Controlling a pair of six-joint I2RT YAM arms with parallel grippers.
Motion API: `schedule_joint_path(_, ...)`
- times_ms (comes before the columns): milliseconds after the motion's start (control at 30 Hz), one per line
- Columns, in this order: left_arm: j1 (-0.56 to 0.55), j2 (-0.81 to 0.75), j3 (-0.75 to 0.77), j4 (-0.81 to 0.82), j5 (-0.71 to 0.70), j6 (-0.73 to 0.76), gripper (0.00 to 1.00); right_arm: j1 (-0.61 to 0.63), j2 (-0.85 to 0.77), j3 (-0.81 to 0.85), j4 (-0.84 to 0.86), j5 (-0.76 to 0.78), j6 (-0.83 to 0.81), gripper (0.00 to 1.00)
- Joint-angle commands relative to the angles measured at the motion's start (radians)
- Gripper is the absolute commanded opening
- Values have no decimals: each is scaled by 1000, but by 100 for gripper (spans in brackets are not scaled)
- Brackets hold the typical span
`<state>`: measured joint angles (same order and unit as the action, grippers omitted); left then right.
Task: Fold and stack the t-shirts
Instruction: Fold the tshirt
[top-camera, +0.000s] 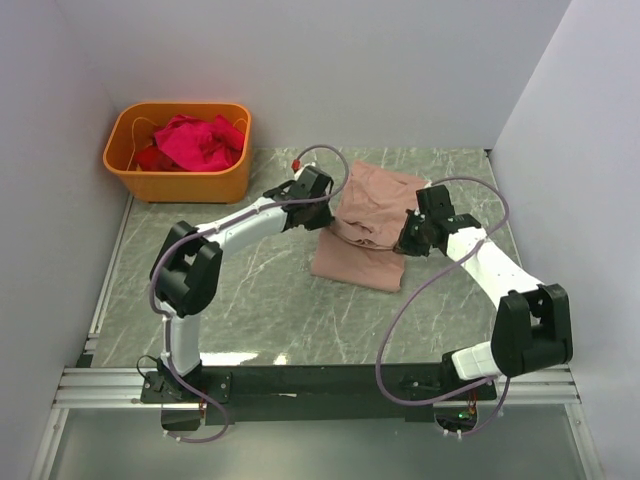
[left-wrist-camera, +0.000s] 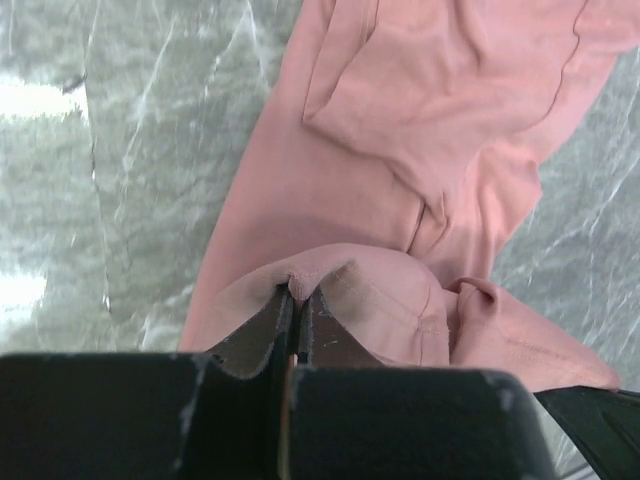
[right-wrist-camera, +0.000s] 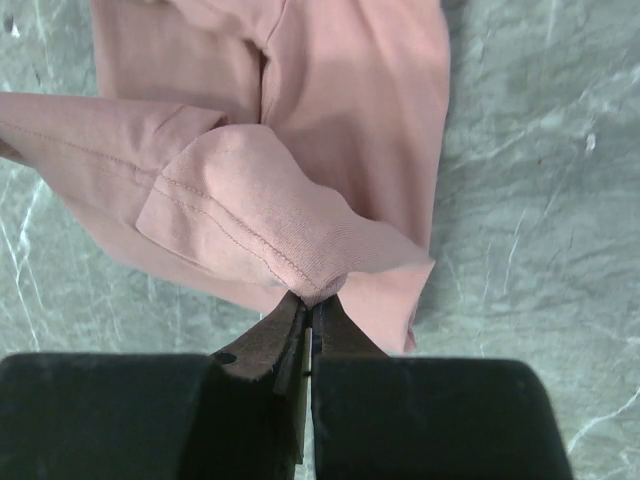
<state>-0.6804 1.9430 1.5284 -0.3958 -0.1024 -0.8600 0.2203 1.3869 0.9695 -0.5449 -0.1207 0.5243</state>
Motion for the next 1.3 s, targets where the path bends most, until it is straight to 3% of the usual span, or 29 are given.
schedule_joint_path(0, -1, 34, 71, 37, 3, 24, 1, -16, 21, 64, 28, 24, -20, 0)
schedule_joint_path(333, 16, 128, 171, 12, 20, 41, 3, -59, 122, 116, 30, 27, -18, 0)
schedule_joint_path(433, 24, 154, 187, 26, 35, 50, 9, -76, 173, 139, 45, 16, -10, 0)
schedule_joint_path(533, 35, 175, 210, 23, 33, 42, 22, -91, 247, 187, 46, 13, -3, 4)
schedule_joint_path(633, 50, 189, 237, 26, 30, 49, 46, -117, 311, 257, 49, -11, 3, 21)
schedule_joint_path(667, 54, 189, 246, 22, 35, 52, 68, -125, 329, 283, 46, -25, 2, 42)
schedule_joint_path(700, 61, 185, 251, 21, 38, 58, 80, -125, 331, 293, 46, -33, -1, 48)
schedule_joint_path(733, 62, 177, 246, 23, 38, 67, 98, -124, 331, 298, 46, -42, -6, 60)
schedule_joint_path(833, 64, 120, 185, 49, 30, 78, 99, -124, 299, 272, 54, -47, -7, 68)
schedule_joint_path(1033, 64, -38, -57, 104, 76, 41, 99, -108, 169, 132, 71, -97, -27, 70)
schedule_joint_path(1267, 50, -176, -347, 195, 176, -10, 98, -105, -18, -148, 71, -146, -26, 67)
